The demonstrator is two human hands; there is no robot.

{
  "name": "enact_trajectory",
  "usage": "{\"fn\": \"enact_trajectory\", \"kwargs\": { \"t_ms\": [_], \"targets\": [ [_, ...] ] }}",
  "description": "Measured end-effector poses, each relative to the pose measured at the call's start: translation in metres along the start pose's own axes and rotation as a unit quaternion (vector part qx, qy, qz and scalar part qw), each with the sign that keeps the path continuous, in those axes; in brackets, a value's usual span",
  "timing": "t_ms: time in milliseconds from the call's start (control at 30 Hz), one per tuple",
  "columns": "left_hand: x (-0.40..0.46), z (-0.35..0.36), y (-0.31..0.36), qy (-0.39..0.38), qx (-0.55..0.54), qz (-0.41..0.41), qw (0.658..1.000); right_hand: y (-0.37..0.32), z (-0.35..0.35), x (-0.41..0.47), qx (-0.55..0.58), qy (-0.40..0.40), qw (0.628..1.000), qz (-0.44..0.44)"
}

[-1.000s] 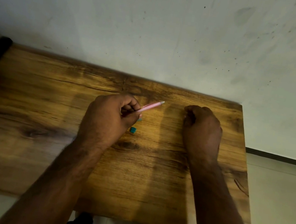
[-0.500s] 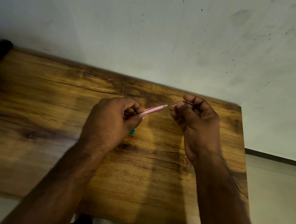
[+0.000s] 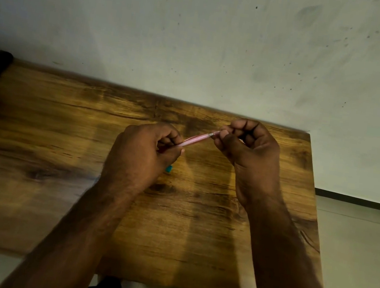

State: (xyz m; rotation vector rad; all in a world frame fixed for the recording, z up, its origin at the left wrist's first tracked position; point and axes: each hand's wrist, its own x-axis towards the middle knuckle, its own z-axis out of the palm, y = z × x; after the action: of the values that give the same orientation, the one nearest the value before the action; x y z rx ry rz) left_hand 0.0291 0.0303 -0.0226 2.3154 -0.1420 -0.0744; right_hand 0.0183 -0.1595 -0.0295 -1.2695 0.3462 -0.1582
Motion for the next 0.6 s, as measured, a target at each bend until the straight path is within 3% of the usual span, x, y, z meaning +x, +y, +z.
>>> {"fn": "enact_trajectory", "kwargs": {
  "t_ms": [600],
  "targets": [
    [0.0004,-0.0004,-0.0039,0.006,0.005,0.005,1.0,-0.0012,0.0028,-0.0031,-0.029,-0.029,0.999,0.023]
  ]
}}
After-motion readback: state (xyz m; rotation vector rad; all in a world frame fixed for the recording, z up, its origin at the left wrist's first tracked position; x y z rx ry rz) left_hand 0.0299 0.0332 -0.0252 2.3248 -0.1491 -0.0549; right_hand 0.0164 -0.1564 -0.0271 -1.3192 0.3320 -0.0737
